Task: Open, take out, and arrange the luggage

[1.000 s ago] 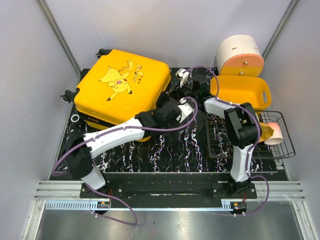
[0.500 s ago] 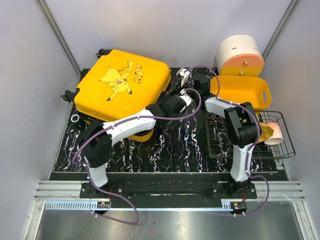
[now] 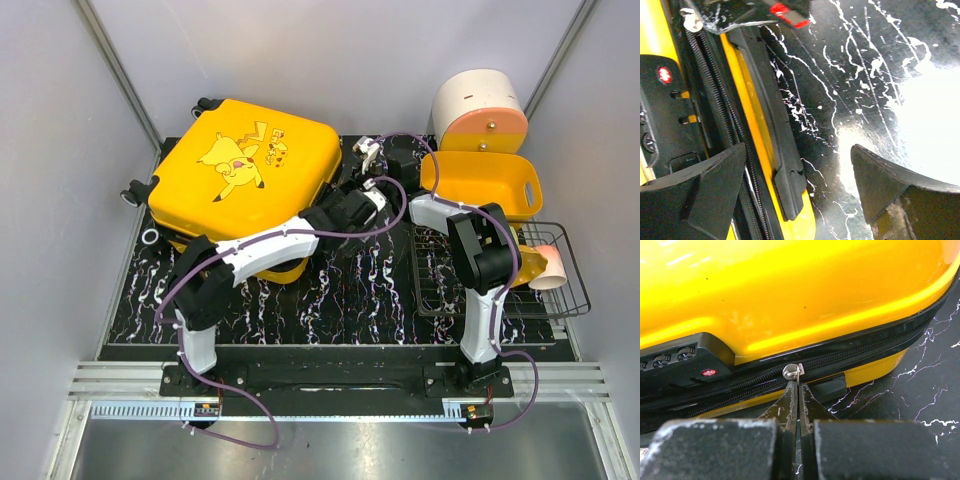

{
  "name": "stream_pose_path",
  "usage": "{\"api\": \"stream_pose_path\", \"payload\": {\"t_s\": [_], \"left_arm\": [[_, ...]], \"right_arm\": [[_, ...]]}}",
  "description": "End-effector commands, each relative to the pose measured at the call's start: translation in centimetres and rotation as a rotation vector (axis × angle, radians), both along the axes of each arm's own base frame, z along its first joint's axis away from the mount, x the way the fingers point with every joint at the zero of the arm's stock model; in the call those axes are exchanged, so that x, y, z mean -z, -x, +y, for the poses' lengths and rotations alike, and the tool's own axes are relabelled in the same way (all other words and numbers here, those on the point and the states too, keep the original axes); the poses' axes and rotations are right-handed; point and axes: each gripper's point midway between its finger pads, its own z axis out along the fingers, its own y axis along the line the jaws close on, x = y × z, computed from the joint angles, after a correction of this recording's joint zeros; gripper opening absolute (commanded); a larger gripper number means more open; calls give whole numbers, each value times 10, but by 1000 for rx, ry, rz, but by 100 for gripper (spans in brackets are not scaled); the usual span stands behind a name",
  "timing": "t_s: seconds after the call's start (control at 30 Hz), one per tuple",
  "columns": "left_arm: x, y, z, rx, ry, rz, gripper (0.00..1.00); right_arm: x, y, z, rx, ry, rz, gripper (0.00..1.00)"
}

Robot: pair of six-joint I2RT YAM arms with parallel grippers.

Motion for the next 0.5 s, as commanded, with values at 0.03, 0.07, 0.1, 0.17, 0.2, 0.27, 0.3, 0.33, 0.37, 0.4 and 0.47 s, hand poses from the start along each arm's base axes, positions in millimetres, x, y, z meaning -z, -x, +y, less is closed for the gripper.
{"api": "stream_pose_path", "payload": {"t_s": [0.03,0.07,0.1,0.17,0.2,0.27,0.3,0.33,0.37,0.4,0.47], "left_arm": [[-40,6,-28,60,29,-123,89],[-44,7,-30,60,36,-131,89],[-48,9,-33,66,38,-140,89],[-45,11,-33,61,29,-128,89],[-46,9,-33,52,31,-126,89],[-40,8,-31,42,20,-117,90],[-37,5,-28,31,14,-114,90],[-33,5,-26,23,9,-108,90],[-28,3,-24,15,0,-102,90],[-23,0,-20,2,-6,-92,90],[-14,-4,-16,-16,-17,-76,90]], "right_arm": [[-30,-13,5,-9,-42,-91,0],[-30,-13,4,-9,-43,-92,0],[-31,-13,4,-7,-43,-93,0],[-30,-13,4,-8,-42,-91,0],[-29,-12,4,-9,-43,-91,0],[-29,-13,4,-7,-43,-90,0],[-30,-13,4,-7,-43,-91,0],[-30,-13,4,-6,-42,-93,0],[-29,-13,4,-6,-41,-90,0],[-29,-12,5,-8,-41,-93,0],[-29,-13,5,-8,-41,-93,0]]}}
